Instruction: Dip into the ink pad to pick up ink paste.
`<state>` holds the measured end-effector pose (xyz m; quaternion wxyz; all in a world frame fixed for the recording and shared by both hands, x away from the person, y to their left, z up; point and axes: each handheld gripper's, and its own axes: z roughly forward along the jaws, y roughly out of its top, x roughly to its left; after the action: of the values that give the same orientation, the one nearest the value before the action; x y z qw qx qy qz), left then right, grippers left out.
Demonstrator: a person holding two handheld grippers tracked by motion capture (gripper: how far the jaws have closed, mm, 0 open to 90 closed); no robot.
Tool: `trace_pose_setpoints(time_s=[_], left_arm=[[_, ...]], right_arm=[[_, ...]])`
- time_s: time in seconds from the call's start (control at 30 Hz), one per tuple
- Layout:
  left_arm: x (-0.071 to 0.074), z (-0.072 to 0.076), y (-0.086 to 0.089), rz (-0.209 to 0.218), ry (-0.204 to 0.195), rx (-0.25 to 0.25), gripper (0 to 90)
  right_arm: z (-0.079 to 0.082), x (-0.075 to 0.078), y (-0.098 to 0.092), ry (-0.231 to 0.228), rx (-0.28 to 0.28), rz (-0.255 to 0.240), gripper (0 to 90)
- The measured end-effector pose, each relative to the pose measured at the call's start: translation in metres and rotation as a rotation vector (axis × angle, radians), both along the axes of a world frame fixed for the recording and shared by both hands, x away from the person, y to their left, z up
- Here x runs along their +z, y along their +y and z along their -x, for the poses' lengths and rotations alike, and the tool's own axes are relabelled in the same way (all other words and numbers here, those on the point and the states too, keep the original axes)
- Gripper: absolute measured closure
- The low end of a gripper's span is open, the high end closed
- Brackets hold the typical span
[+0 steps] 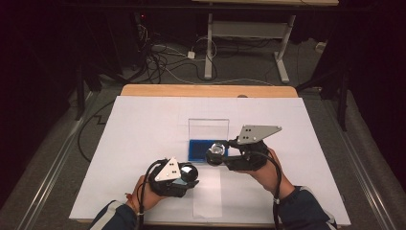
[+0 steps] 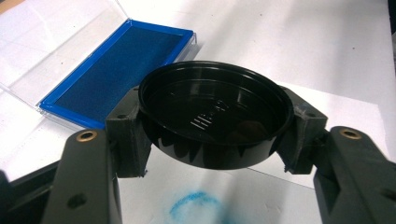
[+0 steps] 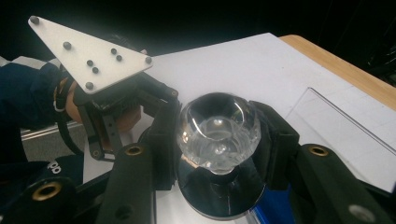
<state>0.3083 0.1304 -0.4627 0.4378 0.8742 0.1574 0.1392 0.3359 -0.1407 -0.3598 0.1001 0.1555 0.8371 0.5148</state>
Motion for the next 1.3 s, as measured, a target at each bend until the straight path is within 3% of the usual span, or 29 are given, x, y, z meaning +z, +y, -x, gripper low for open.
trace_pose_setpoints(time_s=[0.83, 1.3], left_arm=[[0.003, -0.003, 0.023, 0.001, -0.016, 0.053, 36.0], [0.010, -0.001, 0.045, 0.024, -0.036, 0.108, 36.0]], right_arm=[[0.010, -0.025, 0.024, 0.036, 0.074, 0.070, 56.9], [0.013, -0.036, 0.027, 0.059, 0.098, 0.100, 56.9]])
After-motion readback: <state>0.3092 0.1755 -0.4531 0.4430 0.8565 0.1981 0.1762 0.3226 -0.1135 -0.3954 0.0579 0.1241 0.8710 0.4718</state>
